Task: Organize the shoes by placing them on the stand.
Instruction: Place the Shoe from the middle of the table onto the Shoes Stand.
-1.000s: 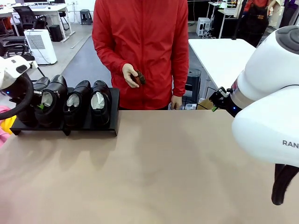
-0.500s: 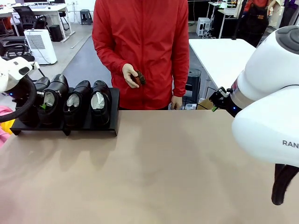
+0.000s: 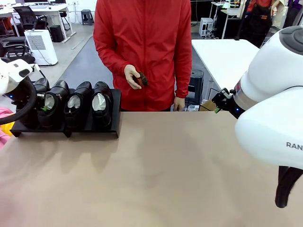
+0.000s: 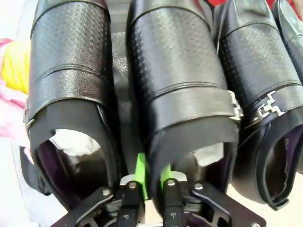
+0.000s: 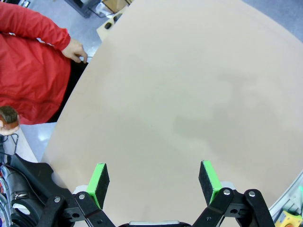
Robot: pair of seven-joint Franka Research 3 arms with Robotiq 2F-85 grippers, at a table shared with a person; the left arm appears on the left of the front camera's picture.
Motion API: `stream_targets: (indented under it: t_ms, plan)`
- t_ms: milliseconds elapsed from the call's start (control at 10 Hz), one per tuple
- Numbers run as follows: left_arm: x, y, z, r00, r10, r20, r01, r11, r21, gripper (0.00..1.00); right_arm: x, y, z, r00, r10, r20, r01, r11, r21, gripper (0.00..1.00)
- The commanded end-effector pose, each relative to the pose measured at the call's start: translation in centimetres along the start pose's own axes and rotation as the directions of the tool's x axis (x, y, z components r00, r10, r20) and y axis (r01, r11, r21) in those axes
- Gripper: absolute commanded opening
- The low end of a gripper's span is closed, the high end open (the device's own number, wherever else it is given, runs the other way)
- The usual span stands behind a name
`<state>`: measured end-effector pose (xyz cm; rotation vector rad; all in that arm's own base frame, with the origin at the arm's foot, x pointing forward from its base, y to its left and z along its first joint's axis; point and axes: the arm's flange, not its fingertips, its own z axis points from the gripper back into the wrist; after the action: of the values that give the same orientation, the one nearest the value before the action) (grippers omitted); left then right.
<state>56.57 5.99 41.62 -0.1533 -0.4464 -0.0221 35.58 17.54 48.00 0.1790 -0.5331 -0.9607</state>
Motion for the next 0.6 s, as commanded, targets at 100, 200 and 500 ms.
stream_targets:
  t_ms: [100,200,500]
  plan:
    - [0.2,0.6,-0.1,1.0,0.002,0.025,-0.002,1.0,-0.004,0.47,0.3,0.3,0.1,1.0,0.024,0.002,-0.024,1.0,0.003,1.0]
    - [0.2,0.6,0.0,1.0,-0.003,0.03,0.003,1.0,-0.002,0.47,0.3,0.3,0.1,1.0,0.024,0.002,-0.024,1.0,0.003,1.0]
    - [0.1,-0.4,1.9,0.998,-0.027,0.061,0.026,0.999,0.032,0.47,0.3,0.3,0.1,1.0,0.024,0.002,-0.024,1.0,0.003,1.0]
